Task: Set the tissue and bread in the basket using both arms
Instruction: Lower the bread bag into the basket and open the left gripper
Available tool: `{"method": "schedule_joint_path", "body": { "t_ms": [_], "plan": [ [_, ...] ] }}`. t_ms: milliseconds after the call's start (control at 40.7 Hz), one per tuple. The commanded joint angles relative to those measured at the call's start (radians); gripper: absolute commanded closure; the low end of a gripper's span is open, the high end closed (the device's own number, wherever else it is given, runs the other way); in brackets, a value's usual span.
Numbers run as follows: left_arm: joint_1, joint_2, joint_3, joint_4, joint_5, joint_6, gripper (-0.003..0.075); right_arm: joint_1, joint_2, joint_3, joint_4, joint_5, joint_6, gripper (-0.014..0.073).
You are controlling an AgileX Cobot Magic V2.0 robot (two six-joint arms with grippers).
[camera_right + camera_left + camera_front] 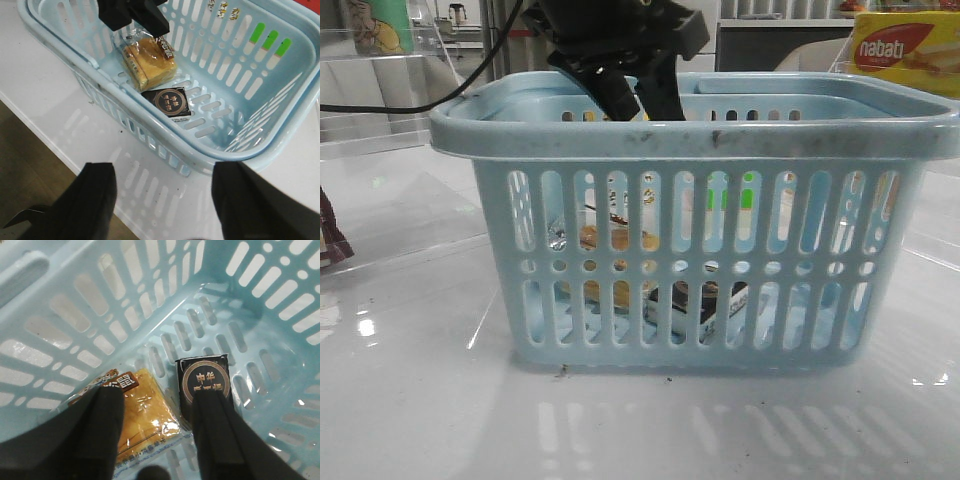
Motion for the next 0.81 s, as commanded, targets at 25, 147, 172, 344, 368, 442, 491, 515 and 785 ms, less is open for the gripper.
{"method": "schedule_joint_path", "body": {
  "t_ms": [25,147,172,344,368,442,491,515,785],
  "plan": [
    [-0.012,-0.102,-0.035,-0.015,-0.039,0.001,0.033,-0.003,-0.005,-0.025,0.006,-0.07,0.003,0.0072],
    [-0.028,-0.176,-0.026,-0.018,-0.01,0.001,0.033,-0.003,-0.005,-0.025,0.006,-0.07,0.003,0.0072],
    [-0.035,-0.192,-0.018,-0.018,-0.01,0.001,0.033,-0.003,-0.005,-0.025,0.006,-0.07,0.003,0.0072],
    [-0.082,-0.356,0.094,-0.018,-0.048,0.001,0.033,-0.003,-0.005,-0.025,0.006,-0.07,0.003,0.0072],
    [-0.088,-0.37,0.113,-0.016,-0.054,0.001,0.033,-0.003,-0.005,-0.025,0.006,-0.07,0.003,0.0072],
    [-0.105,-0.454,0.177,-0.007,-0.065,0.001,0.033,-0.003,-0.005,-0.025,0.006,-0.07,0.003,0.0072],
    [-0.108,-0.51,0.226,-0.007,-0.074,0.001,0.033,-0.003,-0.005,-0.025,0.006,-0.07,0.003,0.0072],
    [-0.109,-0.535,0.247,-0.007,-0.077,0.001,0.033,-0.003,-0.005,-0.025,0.006,-0.07,0.003,0.0072],
    [-0.109,-0.877,0.538,-0.007,-0.077,0.001,0.033,-0.003,-0.005,-0.025,0.006,-0.07,0.003,0.0072]
  ]
}}
